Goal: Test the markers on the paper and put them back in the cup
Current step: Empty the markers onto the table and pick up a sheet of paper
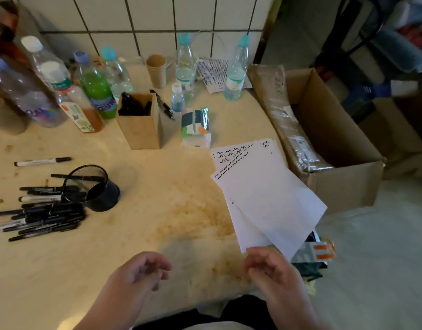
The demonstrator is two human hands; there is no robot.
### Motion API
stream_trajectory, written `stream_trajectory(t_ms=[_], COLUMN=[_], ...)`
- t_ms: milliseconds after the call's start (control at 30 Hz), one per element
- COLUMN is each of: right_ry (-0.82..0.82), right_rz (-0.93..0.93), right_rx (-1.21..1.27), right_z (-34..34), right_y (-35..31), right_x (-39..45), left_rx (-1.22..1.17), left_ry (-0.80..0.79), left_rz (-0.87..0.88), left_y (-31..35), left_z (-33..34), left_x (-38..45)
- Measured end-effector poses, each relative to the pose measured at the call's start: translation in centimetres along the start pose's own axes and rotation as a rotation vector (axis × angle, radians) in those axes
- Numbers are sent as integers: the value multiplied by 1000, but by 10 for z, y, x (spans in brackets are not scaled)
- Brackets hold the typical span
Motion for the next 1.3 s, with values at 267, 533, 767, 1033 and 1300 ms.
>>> stream_trajectory(t_ms=[267, 533, 767, 1033, 1300], right_ry=[-135, -107, -24, -134, -141], right_rz=[4, 161, 196, 120, -7], right_rx=[-53, -304, -505, -481, -390], right_z=[-49, -151, -197, -197, -198], right_y=[16, 72, 92, 77, 39], right_x=[48, 134, 199, 212, 185], left_rx=[-98, -272, -284, -253, -245], left_ry=[131, 308, 377, 396, 400], left_rz=[19, 9, 17, 3, 2], left_y=[24, 36, 34, 40, 43], left_z=[54, 142, 171, 185, 161], left_x=[5, -22, -46, -57, -58])
Point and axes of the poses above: each hand's wrist, its own x-axis towards the middle knuckle, its own z-axis out of the palm, y = z × x, the point moved 10 cm from there along x, towards the middle knuckle, and after that the axes turned 6 degrees about -x, right-handed, at the moved point
